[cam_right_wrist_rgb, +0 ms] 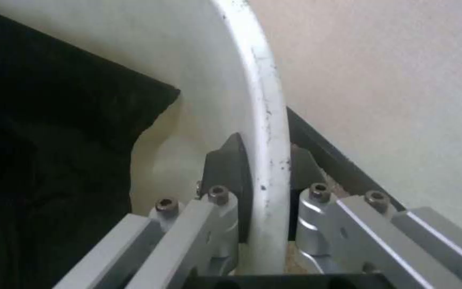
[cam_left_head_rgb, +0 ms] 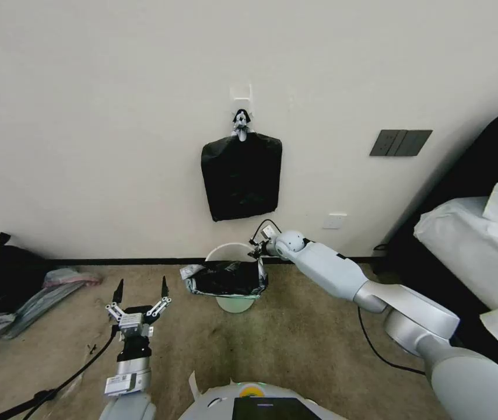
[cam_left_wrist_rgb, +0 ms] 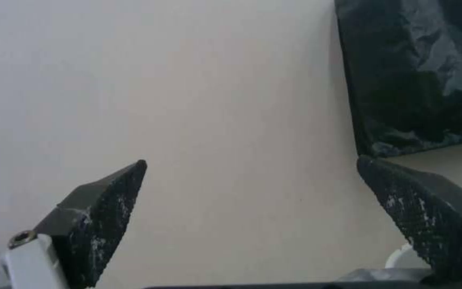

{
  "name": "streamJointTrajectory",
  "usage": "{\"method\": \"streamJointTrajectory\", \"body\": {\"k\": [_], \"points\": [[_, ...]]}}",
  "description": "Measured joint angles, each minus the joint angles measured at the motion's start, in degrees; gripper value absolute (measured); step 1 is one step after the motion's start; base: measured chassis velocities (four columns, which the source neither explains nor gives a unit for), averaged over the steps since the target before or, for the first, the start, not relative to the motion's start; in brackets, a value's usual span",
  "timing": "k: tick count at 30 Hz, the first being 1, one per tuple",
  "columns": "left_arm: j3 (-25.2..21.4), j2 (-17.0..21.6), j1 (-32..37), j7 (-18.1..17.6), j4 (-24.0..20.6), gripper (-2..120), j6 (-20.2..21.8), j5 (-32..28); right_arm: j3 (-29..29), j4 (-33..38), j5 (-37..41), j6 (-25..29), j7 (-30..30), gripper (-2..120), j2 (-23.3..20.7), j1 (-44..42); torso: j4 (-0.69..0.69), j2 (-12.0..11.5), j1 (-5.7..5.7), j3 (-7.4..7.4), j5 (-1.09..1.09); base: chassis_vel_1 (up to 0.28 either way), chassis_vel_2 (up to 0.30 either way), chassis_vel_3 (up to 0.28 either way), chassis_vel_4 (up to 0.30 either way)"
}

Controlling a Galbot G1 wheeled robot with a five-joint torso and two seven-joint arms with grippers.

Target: Place a trash bag onto the trash bin.

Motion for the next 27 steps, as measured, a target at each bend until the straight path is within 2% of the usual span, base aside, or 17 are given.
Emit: {"method": "streamJointTrajectory", "body": {"k": [7, 13, 14, 16, 17, 20, 21, 24, 27], "points": [[0.11, 0.16, -0.14, 0.00, -0.39, 100, 0.23, -0.57, 2.76, 5.05, 3.95, -1.12, 6.17, 7, -2.83, -2.03, -0.01, 0.00, 0.00, 0.00, -0.01, 0.000, 0.000, 0.000, 0.000], [0.87, 0.55, -1.18, 0.01, -0.05, 100, 0.79, -1.32, 7.22, 11.53, 9.68, -1.48, 15.60, 5, -6.52, -5.26, -0.02, 0.00, 0.00, 0.01, -0.02, 0.000, 0.000, 0.000, 0.000], [0.87, 0.55, -1.18, 0.01, -0.05, 100, 0.79, -1.32, 7.22, 11.53, 9.68, -1.48, 15.60, 5, -6.52, -5.26, -0.02, 0.00, 0.00, 0.01, -0.02, 0.000, 0.000, 0.000, 0.000], [1.22, 0.78, -1.63, 0.03, -0.15, 100, 1.32, -1.56, 10.33, 14.49, 14.42, -1.50, 21.24, 5, -7.65, -7.94, -0.01, 0.00, 0.00, 0.00, -0.01, 0.000, 0.000, 0.000, 0.000], [1.22, 0.78, -1.63, 0.03, -0.15, 100, 1.32, -1.56, 10.33, 14.49, 14.42, -1.50, 21.24, 5, -7.65, -7.94, -0.01, 0.00, 0.00, 0.00, -0.01, 0.000, 0.000, 0.000, 0.000], [1.47, 1.27, -2.20, 0.09, -0.43, 100, 1.85, -1.72, 15.42, 19.67, 21.78, -1.52, 30.77, 5, -9.38, -13.28, -0.02, 0.00, 0.00, 0.00, -0.01, 0.000, 0.000, 0.000, 0.000], [1.47, 1.27, -2.20, 0.09, -0.43, 100, 1.85, -1.72, 15.42, 19.67, 21.78, -1.52, 30.77, 5, -9.38, -13.28, -0.02, 0.00, 0.00, 0.00, -0.01, 0.000, 0.000, 0.000, 0.000], [1.94, 1.69, -2.94, 0.13, -0.49, 100, 2.50, -1.82, 21.22, 25.20, 26.83, -1.52, 38.14, 5, -10.37, -19.74, -0.02, 0.00, 0.00, 0.00, 0.00, 0.000, 0.000, 0.000, 0.000], [2.32, 1.92, -3.35, 0.17, -0.49, 100, 2.86, -1.83, 24.22, 28.41, 30.39, -1.52, 42.79, 5, -10.48, -22.62, -0.02, 0.00, 0.00, 0.00, 0.01, 0.000, 0.000, 0.000, 0.000]]}}
